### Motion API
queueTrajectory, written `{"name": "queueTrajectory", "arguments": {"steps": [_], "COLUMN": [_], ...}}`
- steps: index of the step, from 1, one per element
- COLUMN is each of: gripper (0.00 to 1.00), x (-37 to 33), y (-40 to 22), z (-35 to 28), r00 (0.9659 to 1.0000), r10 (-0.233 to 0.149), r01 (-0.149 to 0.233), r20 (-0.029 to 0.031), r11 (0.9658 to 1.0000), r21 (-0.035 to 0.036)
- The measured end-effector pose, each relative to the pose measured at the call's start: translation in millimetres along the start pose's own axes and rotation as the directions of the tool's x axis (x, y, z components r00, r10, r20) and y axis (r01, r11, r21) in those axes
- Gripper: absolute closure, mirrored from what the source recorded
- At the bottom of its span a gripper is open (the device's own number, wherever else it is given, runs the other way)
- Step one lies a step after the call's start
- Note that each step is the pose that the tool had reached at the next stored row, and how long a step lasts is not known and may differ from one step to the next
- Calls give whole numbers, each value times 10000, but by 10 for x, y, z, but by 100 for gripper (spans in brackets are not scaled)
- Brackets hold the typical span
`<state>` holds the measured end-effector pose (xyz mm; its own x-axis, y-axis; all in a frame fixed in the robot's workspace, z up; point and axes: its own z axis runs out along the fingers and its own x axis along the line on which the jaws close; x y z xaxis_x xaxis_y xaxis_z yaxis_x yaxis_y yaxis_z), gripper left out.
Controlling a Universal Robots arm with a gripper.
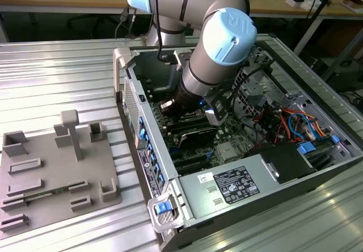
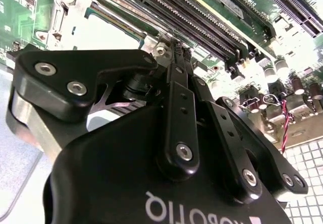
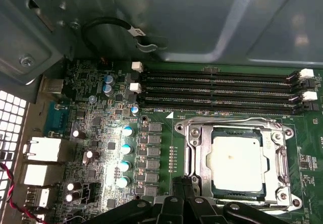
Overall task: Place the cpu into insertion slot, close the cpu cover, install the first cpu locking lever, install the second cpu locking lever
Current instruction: 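Install the second cpu locking lever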
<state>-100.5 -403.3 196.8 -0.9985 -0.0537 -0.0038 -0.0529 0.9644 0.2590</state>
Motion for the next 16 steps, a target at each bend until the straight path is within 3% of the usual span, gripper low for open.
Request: {"name": "queueTrajectory", "arguments": {"steps": [11,16], "gripper": [89,89], "x": [2,3], "y": [-12,-18], "z": [-2,-7], "r00": [10000,10000], "r10": [2,1], "r01": [-2,-1], "r20": [-7,-12], "r11": [10000,10000], "r21": [5,97]}}
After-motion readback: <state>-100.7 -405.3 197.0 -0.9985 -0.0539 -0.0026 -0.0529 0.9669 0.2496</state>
